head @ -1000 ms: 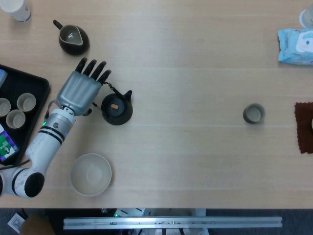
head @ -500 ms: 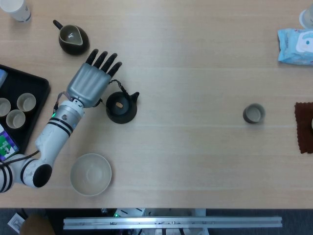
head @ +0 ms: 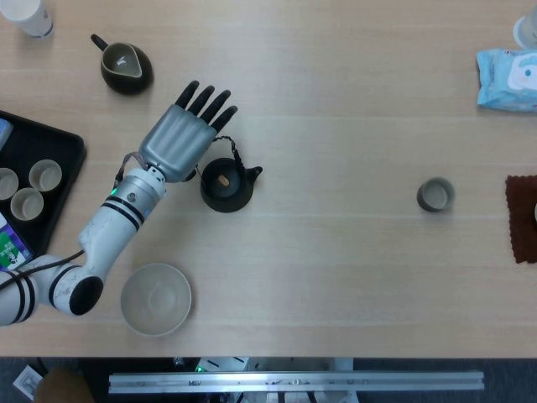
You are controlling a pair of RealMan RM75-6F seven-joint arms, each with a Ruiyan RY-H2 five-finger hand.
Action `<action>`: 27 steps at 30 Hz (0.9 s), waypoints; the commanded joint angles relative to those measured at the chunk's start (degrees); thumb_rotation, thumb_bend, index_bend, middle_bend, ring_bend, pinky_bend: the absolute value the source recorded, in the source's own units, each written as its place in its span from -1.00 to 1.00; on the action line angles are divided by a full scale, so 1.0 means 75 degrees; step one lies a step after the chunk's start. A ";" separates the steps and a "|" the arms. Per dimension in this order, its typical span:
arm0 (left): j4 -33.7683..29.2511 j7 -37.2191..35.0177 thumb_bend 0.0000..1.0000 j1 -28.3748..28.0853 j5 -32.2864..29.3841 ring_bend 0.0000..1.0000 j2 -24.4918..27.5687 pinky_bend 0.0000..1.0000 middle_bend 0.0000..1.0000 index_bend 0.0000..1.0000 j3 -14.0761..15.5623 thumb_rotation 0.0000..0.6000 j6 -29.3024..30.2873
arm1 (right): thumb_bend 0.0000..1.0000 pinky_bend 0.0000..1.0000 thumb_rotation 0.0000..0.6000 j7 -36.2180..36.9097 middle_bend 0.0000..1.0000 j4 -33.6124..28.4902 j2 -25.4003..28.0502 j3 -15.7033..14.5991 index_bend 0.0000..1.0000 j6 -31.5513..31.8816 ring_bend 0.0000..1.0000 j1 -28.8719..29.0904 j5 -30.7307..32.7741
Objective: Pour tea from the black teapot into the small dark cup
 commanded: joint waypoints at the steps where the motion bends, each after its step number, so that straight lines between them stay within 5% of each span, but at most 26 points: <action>1: -0.0352 0.0265 -0.71 0.0061 -0.0040 -1.00 0.0202 -0.91 -0.98 -0.87 0.0123 1.00 0.0040 | -0.87 -0.43 1.00 0.0013 -0.35 0.0016 -0.0009 0.0006 -0.33 -0.0014 -0.47 0.0016 -0.0012; 11: -0.1675 0.0507 -0.71 0.0285 -0.0266 -1.00 0.0740 -0.91 -1.00 -0.88 0.0327 1.00 0.0182 | -0.87 -0.43 1.00 0.0021 -0.35 0.0034 -0.0043 0.0006 -0.33 -0.0050 -0.47 0.0062 -0.0061; 27: -0.1634 0.0456 -0.71 0.0161 -0.0743 -1.00 -0.0069 -0.91 -1.00 -1.00 0.0007 1.00 0.0159 | -0.87 -0.43 1.00 0.0006 -0.35 0.0019 -0.0021 0.0013 -0.33 -0.0062 -0.47 0.0058 -0.0029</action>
